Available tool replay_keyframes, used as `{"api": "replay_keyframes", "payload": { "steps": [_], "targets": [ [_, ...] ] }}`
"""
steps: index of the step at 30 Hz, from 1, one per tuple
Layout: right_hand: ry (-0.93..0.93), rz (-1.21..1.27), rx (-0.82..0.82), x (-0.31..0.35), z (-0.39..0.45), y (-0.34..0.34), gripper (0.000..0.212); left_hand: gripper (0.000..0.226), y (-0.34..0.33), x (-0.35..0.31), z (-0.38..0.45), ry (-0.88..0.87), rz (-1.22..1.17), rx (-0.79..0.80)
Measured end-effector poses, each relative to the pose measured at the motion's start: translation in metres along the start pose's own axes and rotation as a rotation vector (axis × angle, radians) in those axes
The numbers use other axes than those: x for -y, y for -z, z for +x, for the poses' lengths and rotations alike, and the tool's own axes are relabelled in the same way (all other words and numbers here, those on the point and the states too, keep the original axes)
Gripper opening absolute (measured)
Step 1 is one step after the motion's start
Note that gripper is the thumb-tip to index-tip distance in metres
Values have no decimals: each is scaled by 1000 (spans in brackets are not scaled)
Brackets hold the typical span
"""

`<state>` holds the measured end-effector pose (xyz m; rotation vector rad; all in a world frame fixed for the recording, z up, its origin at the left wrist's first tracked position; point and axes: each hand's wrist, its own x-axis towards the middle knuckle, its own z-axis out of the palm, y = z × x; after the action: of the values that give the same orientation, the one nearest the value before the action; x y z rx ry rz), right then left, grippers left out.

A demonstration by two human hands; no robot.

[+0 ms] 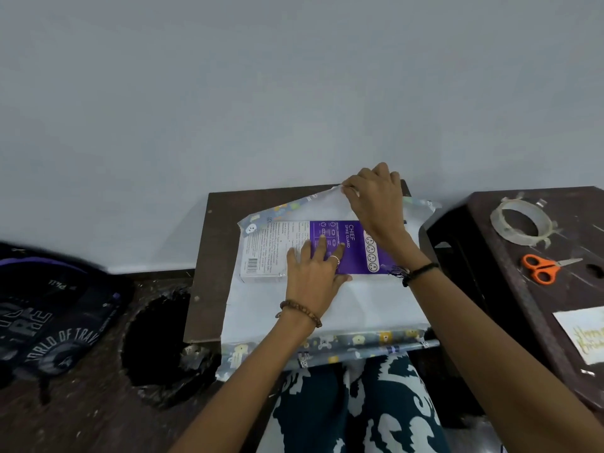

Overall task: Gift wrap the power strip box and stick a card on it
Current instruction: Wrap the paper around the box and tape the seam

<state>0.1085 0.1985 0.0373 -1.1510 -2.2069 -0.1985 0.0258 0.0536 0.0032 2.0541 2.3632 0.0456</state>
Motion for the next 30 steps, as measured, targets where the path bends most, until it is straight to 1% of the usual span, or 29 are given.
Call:
{"api": "replay_keyframes", "payload": {
  "steps": [2,4,6,8,11,12,13,15,17,19,21,23,25,27,28,30],
  "targets": [
    [24,7,-64,5,-7,11,13,60,3,-3,-6,-11,-51,28],
    [77,26,-130,10,-21,22,11,60,3,-3,-9,10,-38,20],
    [115,41,-159,14,-43,29,8,58,3,-4,-10,13,-16,22],
    [93,51,-134,19,-71,31,5,50,4,-6,-12,-11,-50,-21],
    [12,134,-24,27,-110,25,6,27,-6,-10,-26,-104,-112,-225],
    [-14,189,26,29,-120,22,7,25,-9,-12,-34,-119,-155,-284],
    [-47,251,76,30,-127,19,12,24,-12,-13,-41,-97,-194,-323],
    [-88,315,165,27,-135,14,27,22,-17,-8,-52,29,-241,-367],
    [-55,261,220,22,-135,8,40,19,-20,5,-55,190,-337,-362],
    [-32,213,267,17,-126,1,47,20,-22,20,-52,362,-466,-349],
    [-20,186,315,10,-111,-6,55,31,-25,36,-46,514,-558,-381],
    [-3,166,361,5,-94,-12,61,49,-27,50,-39,655,-708,-426],
    [17,142,397,2,-83,-16,59,66,-30,58,-33,770,-849,-416],
    [5,131,386,1,-81,-18,54,81,-34,61,-30,828,-874,-340],
    [-32,147,345,0,-84,-18,51,85,-37,61,-30,829,-858,-313],
    [-178,230,193,2,-98,-12,46,87,-41,61,-29,816,-816,-294]
  ]
}}
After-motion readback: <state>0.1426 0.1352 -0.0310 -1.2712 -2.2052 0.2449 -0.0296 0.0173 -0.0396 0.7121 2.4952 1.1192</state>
